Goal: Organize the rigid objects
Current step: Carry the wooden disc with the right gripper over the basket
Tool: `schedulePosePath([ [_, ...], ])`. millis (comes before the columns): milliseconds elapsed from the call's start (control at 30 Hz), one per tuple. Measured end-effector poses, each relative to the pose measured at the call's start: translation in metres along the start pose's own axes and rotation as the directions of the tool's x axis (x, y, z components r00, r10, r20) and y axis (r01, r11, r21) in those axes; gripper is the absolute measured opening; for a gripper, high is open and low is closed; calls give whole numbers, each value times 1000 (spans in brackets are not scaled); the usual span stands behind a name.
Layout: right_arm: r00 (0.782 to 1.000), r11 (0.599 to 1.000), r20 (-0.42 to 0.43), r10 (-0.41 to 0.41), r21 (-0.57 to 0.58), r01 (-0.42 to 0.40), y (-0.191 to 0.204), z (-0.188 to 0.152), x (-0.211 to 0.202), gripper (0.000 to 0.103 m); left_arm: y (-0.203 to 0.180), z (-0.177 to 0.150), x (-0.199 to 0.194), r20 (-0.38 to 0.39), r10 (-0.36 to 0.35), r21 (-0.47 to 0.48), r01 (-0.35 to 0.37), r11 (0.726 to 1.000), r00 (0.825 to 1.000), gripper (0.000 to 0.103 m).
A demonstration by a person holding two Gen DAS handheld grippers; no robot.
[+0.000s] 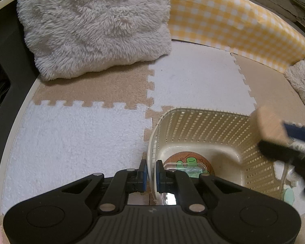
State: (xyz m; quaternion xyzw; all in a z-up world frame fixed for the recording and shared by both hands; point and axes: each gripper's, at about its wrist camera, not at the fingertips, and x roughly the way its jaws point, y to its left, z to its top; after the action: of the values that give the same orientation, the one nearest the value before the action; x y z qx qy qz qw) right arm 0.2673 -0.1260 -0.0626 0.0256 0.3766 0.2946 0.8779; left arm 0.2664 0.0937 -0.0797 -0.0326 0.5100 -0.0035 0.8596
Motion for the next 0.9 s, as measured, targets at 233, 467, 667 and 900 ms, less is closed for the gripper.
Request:
schedulePosePath([
  [233, 991, 1000, -131, 4, -27, -8, 26, -14, 34, 68, 0, 0, 0, 0, -1, -1, 1, 1000, 1000, 8],
  [467, 982, 1000, -189, 21, -18, -25, 34, -20, 55, 68, 0, 0, 0, 1, -1, -2, 1, 1000, 1000, 8],
  [667, 974, 999, -222, 37, 9, -36, 37, -22, 67, 68, 0, 0, 0, 1, -1, -2, 1, 1000, 1000, 8],
  [900, 969, 999, -241, 51, 20, -47, 46, -22, 77, 68, 0, 0, 0, 1, -1, -3, 1, 1000, 1000, 8],
])
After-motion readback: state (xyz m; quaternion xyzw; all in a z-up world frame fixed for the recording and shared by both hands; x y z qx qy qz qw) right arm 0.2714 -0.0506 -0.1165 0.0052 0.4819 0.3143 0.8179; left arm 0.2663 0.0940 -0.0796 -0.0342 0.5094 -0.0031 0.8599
